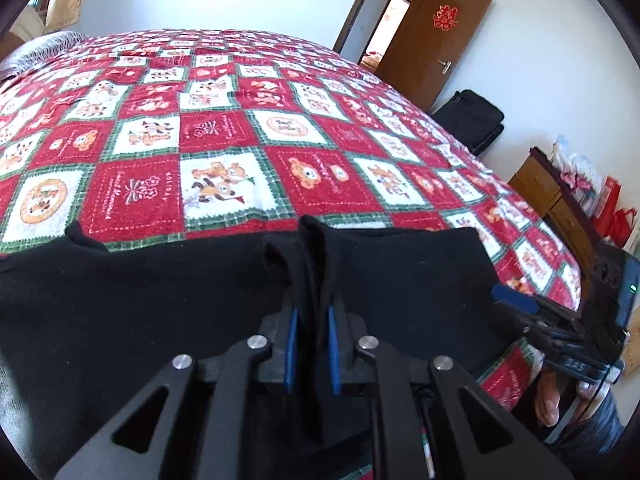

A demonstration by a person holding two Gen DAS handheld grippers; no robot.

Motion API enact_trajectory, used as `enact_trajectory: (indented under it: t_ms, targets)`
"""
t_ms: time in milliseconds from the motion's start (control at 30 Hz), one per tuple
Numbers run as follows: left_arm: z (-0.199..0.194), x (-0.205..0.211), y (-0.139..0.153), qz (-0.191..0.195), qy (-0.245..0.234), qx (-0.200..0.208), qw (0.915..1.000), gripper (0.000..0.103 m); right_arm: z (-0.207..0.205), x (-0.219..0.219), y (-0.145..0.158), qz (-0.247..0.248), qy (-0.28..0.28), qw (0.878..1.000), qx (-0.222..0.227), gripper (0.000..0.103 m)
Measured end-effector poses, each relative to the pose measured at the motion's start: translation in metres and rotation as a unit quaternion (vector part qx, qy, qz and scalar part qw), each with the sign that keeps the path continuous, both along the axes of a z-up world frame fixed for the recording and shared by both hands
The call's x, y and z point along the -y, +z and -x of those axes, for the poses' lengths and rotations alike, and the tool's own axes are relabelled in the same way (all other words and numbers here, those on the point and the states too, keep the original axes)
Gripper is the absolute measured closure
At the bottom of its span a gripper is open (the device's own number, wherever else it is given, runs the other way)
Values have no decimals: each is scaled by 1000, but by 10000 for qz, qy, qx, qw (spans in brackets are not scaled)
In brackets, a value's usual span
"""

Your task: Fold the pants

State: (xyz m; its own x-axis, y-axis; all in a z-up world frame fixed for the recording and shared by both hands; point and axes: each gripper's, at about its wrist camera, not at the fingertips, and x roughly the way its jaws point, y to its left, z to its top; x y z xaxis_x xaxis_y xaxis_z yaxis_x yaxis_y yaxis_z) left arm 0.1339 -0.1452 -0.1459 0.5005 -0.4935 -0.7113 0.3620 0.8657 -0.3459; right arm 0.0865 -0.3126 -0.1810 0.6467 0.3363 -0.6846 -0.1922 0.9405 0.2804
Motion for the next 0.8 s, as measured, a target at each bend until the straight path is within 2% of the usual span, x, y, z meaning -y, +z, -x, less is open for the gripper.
enact_trajectory:
  t_ms: [33, 100, 200, 267, 333, 433, 533, 600, 667, 800]
  targets:
    - [0, 0, -2, -27, 0, -13, 10000, 88, -3, 0, -7, 31, 36, 9999, -95, 52]
    - [-1, -1, -6, -79, 40, 2, 10000, 83, -2, -2, -5, 143, 79, 9999, -8, 51]
    - [0, -1, -6, -154, 24, 103, 9998, 82, 1, -8, -5, 358, 88, 9993, 59, 51]
    - [2, -1, -5, -191, 21, 147, 9997, 81, 7, -14, 4, 553, 14, 9982, 217, 51]
    - [3, -1, -6, -206, 15, 176, 9996, 79, 12, -22, 14, 546, -41, 9976, 419, 51]
    - [3, -3, -6, -171, -1, 196, 9997, 76, 19, -48, 22, 692, 195, 9955, 625, 50]
    - [4, -5, -5, -120, -47, 212, 9997, 66, 17, -77, 15, 866, 475, 9936, 552, 49]
    - [5, -6, -4, -140, -63, 257, 9996, 57, 9, -99, -2, 1173, 711, 9904, 191, 49]
    - [6, -8, -4, -161, -4, 287, 9995, 50, 11, -113, -7, 1565, 693, 9847, 341, 48]
    - [5, -17, -4, -92, 104, 288, 9995, 45, 13, -111, -2, 1414, 738, 9866, 332, 48]
